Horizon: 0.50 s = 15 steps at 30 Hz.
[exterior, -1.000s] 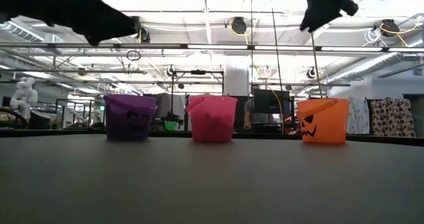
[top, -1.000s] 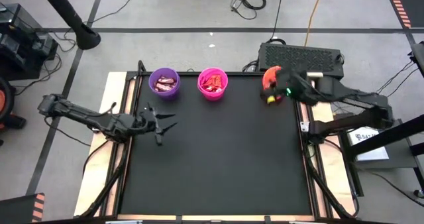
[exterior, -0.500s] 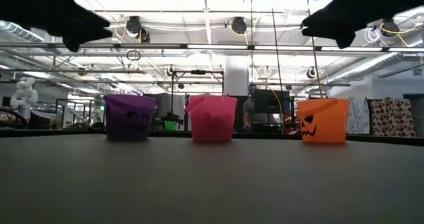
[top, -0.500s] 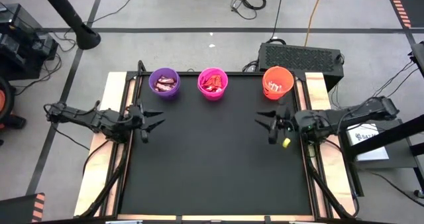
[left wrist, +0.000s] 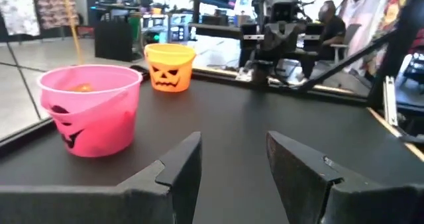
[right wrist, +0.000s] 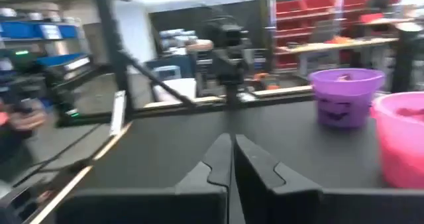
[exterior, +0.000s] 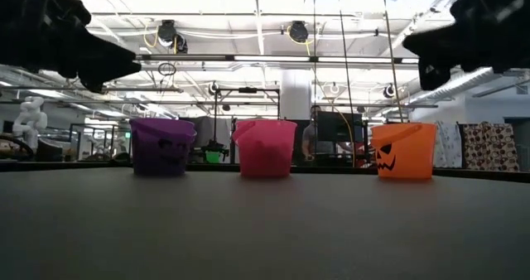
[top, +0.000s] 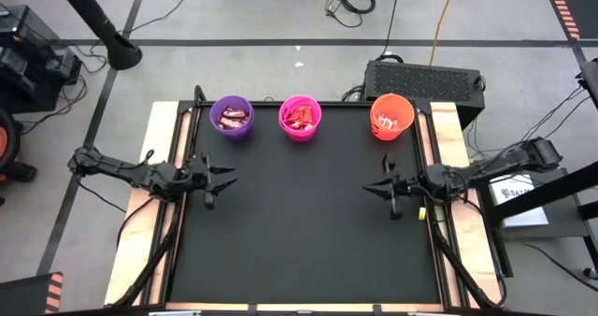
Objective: Sort candy by brand, put in halloween buckets
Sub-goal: Return to Home Position
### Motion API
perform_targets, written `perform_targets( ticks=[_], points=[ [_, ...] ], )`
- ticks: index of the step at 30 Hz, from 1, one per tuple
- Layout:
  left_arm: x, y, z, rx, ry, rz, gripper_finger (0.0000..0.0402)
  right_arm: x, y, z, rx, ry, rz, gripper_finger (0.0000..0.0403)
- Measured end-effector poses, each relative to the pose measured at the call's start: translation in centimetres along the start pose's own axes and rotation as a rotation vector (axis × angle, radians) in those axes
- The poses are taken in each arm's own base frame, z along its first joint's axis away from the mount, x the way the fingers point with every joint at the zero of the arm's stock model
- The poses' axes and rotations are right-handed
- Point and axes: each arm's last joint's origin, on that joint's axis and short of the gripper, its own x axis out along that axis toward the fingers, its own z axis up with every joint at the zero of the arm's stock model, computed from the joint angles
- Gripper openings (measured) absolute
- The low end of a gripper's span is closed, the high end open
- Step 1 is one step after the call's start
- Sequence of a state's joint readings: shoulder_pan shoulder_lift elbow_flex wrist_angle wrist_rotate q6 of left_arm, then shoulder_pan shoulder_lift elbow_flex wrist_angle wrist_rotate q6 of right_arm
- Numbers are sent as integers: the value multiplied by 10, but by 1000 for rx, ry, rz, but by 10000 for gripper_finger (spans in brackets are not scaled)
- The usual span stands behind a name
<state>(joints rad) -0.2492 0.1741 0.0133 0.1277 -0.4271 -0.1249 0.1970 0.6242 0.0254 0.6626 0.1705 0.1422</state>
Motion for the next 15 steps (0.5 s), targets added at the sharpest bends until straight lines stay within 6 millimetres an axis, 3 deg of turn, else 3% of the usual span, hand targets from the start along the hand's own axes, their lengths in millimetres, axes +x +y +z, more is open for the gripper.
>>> perform_targets(
  ticks=[5,12,15],
  points=[
    [0,0,-2,-22,1,-6,176,-1,-2,-7,-11,46,5,5],
    [0,1,-6,-6,40,1,176,-7,-8,-26,-52,263,-22,1],
    [0,1,-7,13,56,3,176,-10,-9,-24,-79,270,-26,1]
  ],
)
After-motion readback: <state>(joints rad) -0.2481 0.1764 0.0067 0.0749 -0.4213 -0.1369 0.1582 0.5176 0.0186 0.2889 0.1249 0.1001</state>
